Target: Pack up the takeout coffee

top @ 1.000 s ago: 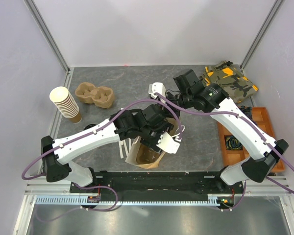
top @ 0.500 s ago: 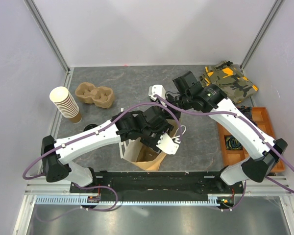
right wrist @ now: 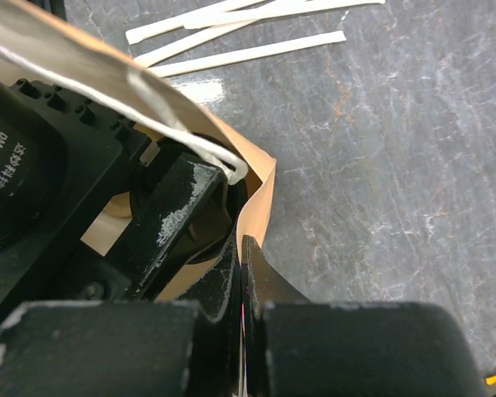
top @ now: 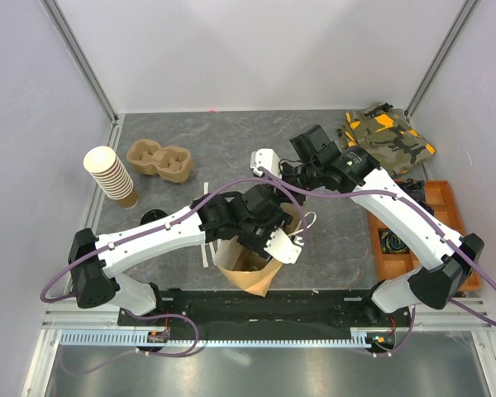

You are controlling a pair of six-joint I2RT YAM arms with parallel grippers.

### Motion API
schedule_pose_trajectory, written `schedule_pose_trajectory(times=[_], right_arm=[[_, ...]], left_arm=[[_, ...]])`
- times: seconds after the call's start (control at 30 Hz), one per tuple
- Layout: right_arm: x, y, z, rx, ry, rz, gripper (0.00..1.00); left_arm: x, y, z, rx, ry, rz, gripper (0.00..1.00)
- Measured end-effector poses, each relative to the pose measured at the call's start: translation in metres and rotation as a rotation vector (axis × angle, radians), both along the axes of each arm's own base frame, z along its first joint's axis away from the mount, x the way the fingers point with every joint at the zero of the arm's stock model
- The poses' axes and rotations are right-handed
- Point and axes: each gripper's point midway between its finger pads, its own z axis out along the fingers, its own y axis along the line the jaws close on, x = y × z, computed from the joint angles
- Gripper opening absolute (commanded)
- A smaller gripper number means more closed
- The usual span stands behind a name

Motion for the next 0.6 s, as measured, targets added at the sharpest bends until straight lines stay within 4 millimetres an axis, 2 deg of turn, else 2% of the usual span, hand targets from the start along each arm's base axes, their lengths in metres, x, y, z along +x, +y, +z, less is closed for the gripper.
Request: schedule_pose_trajectory(times=[0.6], right_arm=[[0.011,0.000,0.016,0.006,-0.154,-0.010,0.00]], left_arm=[[0.000,-0.003,0.003,-0.015,-0.031,-0.032,0.27]])
